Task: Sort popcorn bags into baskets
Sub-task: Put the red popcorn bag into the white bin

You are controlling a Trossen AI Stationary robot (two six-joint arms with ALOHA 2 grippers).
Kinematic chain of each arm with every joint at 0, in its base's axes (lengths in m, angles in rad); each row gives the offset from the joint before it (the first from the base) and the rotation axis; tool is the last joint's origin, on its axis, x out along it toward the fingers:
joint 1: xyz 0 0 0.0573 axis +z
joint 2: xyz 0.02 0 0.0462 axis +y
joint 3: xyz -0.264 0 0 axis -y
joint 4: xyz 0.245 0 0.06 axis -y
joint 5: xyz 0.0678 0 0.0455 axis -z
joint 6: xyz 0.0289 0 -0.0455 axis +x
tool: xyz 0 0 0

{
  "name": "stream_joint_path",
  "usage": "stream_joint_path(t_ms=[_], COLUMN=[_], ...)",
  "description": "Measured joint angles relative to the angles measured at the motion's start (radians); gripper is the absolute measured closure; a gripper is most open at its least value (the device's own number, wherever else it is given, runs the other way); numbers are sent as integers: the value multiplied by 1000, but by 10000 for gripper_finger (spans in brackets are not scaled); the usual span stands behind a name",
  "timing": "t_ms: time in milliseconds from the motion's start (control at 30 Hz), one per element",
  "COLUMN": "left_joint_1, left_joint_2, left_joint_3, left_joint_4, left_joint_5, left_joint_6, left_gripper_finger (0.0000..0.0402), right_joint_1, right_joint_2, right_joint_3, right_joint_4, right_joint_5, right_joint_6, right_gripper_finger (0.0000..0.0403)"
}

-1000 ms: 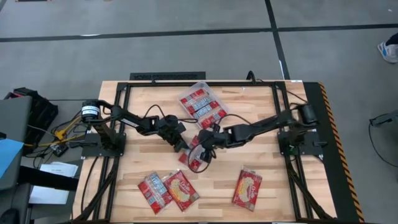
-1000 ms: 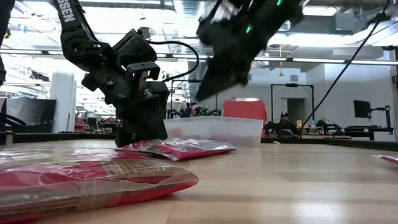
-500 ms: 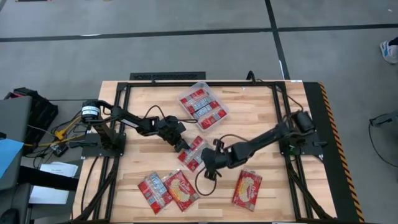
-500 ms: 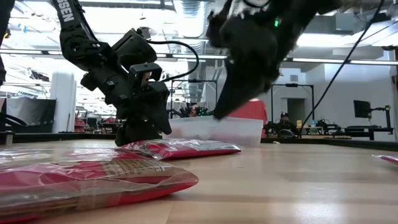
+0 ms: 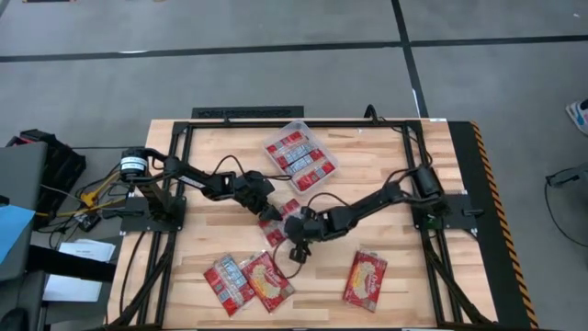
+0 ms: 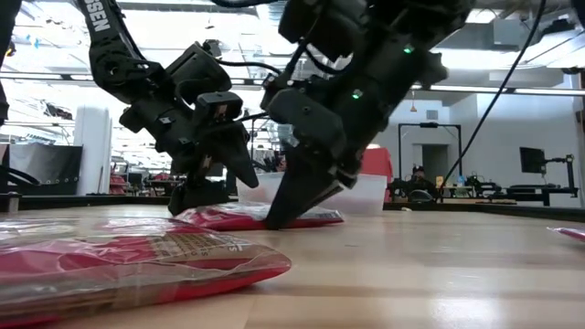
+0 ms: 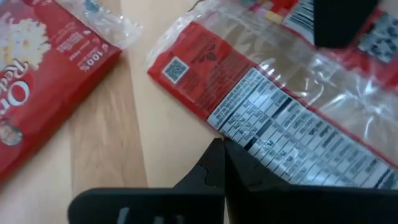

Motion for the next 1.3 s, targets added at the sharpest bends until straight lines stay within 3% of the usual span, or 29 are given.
stream_joint_path(t_ms=[133,267,600,800,967,1133,1300], left_joint_1=[0,0,0,0,-3,2,61], left_joint_2=[0,0,0,-38,-168,-344,-427], left_joint_3=[3,3,2,1,-7,26,165], left_joint_4=[-5,-8,-21,-28,-68,-136,-336], left_joint_5=[-8,0,-2,40,123,69,-11], left_joint_6=[-9,1,30,-14,-148,-160,-9], left_gripper_finger=[149,195,386,395,399,400,401], right_joint_1=[-37,-44,-32,28,125,224,270], right_joint_2=[3,-13,-36,-177,-359,-508,-568], right_joint_3=[11,11,11,14,12,3,-9], right_joint_4=[4,-16,-77,-282,-532,-706,-799], right_joint_5=[-42,-29,-33,-8,55,245,374], right_joint_6=[-27,-98,-90,-32,41,171,310], right_gripper_finger=[391,393,388,393,383,386,392])
